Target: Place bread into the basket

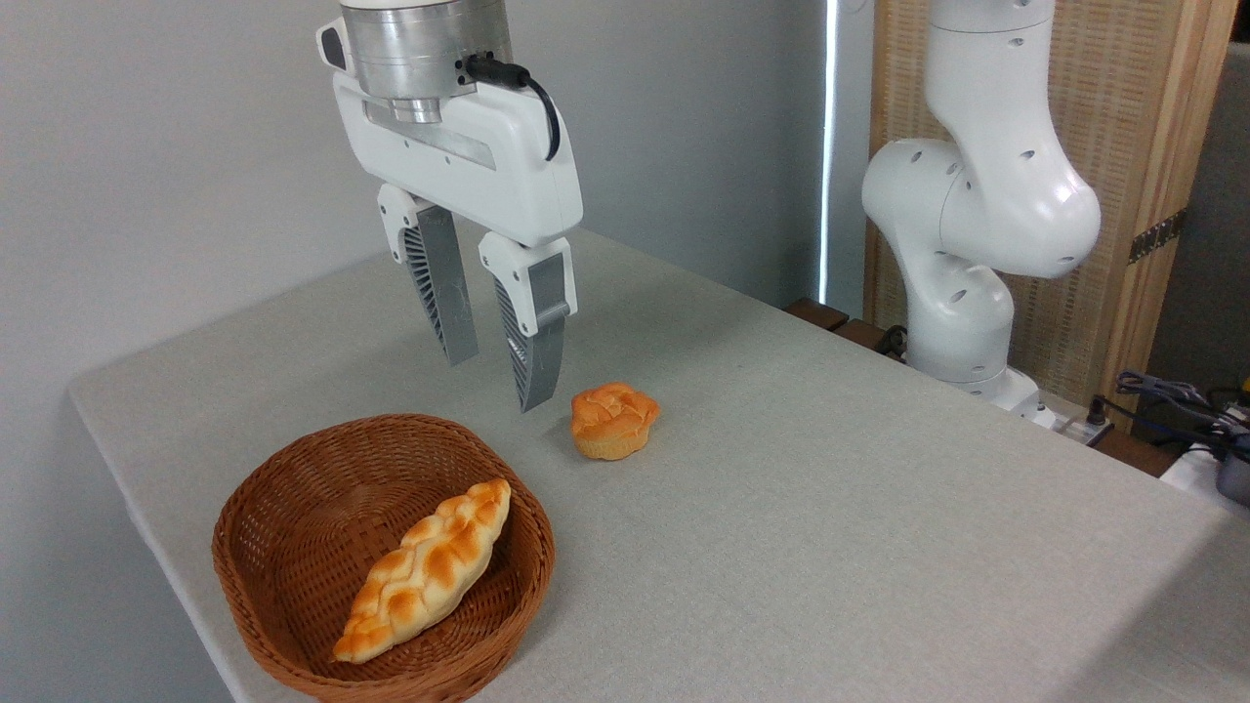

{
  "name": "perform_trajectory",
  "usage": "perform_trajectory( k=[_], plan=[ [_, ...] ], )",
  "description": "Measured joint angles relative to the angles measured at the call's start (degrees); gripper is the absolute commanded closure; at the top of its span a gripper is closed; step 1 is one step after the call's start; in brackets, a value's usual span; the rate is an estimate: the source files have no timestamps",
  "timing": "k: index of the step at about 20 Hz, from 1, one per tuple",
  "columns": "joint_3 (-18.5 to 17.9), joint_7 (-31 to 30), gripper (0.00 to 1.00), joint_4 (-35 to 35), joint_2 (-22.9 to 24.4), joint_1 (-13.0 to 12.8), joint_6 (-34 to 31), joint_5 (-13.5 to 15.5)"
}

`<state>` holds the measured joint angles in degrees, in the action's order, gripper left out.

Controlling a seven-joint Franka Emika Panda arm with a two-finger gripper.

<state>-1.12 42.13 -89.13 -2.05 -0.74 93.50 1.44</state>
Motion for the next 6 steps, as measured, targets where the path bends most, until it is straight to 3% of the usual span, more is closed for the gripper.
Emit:
perform_trajectory(
  k=[6],
  plan=[
    [0.14, 0.0, 0.0, -0.15, 0.0, 0.0, -0.91, -0.04]
  ],
)
